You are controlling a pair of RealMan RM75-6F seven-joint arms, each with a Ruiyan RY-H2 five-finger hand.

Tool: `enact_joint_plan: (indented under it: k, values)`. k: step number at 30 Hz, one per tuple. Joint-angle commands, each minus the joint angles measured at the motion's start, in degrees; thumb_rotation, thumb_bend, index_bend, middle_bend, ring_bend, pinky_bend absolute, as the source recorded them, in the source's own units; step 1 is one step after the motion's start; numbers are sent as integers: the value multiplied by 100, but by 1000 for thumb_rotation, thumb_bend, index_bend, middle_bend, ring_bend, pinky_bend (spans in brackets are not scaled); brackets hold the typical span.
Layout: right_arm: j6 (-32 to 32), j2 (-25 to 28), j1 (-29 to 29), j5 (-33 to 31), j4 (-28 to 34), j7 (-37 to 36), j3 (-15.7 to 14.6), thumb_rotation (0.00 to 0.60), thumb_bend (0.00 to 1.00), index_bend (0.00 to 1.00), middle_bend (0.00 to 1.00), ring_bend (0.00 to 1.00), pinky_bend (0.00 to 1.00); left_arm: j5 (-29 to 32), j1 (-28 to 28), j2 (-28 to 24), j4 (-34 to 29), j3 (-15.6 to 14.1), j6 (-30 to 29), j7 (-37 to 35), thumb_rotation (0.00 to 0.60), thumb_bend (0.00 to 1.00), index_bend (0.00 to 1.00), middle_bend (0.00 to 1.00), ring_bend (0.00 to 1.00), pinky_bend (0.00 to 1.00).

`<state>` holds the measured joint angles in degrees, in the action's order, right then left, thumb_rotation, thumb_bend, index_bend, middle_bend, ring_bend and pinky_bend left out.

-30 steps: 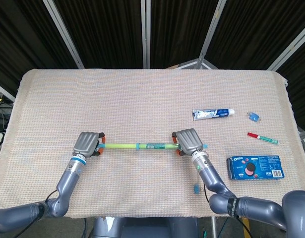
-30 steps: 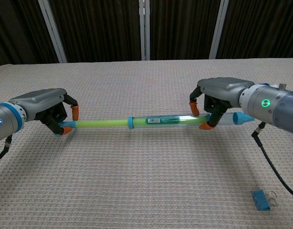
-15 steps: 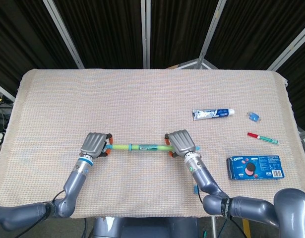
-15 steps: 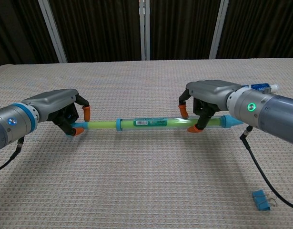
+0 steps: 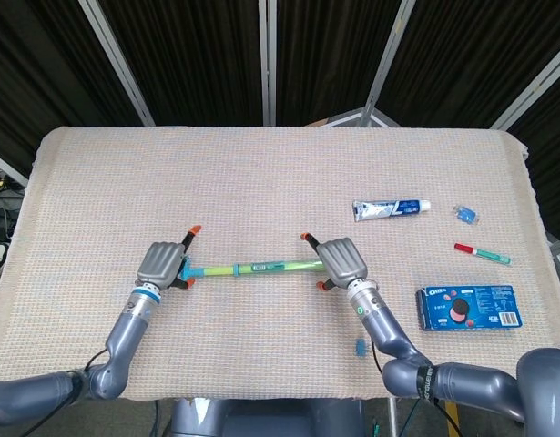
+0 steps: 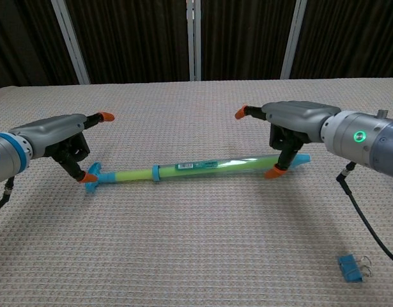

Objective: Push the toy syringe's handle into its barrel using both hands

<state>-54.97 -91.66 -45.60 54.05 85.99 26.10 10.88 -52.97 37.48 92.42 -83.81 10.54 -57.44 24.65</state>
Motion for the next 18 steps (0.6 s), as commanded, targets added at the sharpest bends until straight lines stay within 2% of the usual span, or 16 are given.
enact_joint_plan:
  k: [1, 4, 7, 9, 11, 12, 14, 16, 17, 18]
  values:
    - [-199, 319, 183, 256, 298, -192, -44, 600, 0, 0, 999, 1000, 1000, -126, -138, -268, -183, -23, -146, -156, 600, 213, 0, 873, 835, 997]
    - [-483, 682, 414, 651, 523, -415, -134, 600, 0, 0, 987, 1000, 1000, -317, -325, -619, -401, -41, -400, -323, 600, 213, 0, 869, 834, 989]
    - [-1111, 1343, 898, 1654, 766, -1103, -392, 600, 0, 10, 954, 988, 1000, -852, -794, -1287, -830, -157, -971, -835, 600, 212, 0, 831, 799, 956]
    - [-1429, 1638, 1129, 2168, 755, -1521, -539, 600, 0, 29, 903, 944, 1000, -1159, -986, -1538, -939, -243, -1171, -1143, 600, 212, 0, 763, 735, 882]
    - [-1821, 1879, 1361, 2595, 673, -1775, -665, 600, 0, 42, 824, 872, 987, -1432, -1195, -1794, -1034, -345, -1405, -1381, 600, 198, 0, 605, 595, 683]
    - [-1959, 1945, 1440, 2713, 640, -1839, -699, 600, 0, 46, 757, 816, 944, -1516, -1264, -1878, -1075, -384, -1483, -1444, 600, 180, 0, 526, 525, 585]
    - [-2293, 2091, 1644, 2931, 576, -1977, -767, 600, 0, 48, 630, 707, 807, -1714, -1433, -2085, -1201, -493, -1657, -1572, 600, 77, 0, 207, 240, 256]
    - [-2654, 2280, 1921, 3082, 536, -2132, -850, 600, 0, 48, 414, 480, 539, -1916, -1655, -2379, -1416, -675, -1833, -1641, 600, 9, 0, 26, 51, 63]
    - [-2827, 2468, 2161, 3029, 545, -2164, -945, 600, 0, 45, 332, 386, 440, -2059, -1842, -2582, -1561, -854, -1995, -1574, 600, 0, 0, 0, 5, 16]
    - [-2888, 2601, 2278, 3051, 618, -2200, -1019, 600, 0, 33, 209, 240, 289, -2188, -1953, -2691, -1660, -956, -2126, -1513, 600, 0, 0, 0, 0, 2]
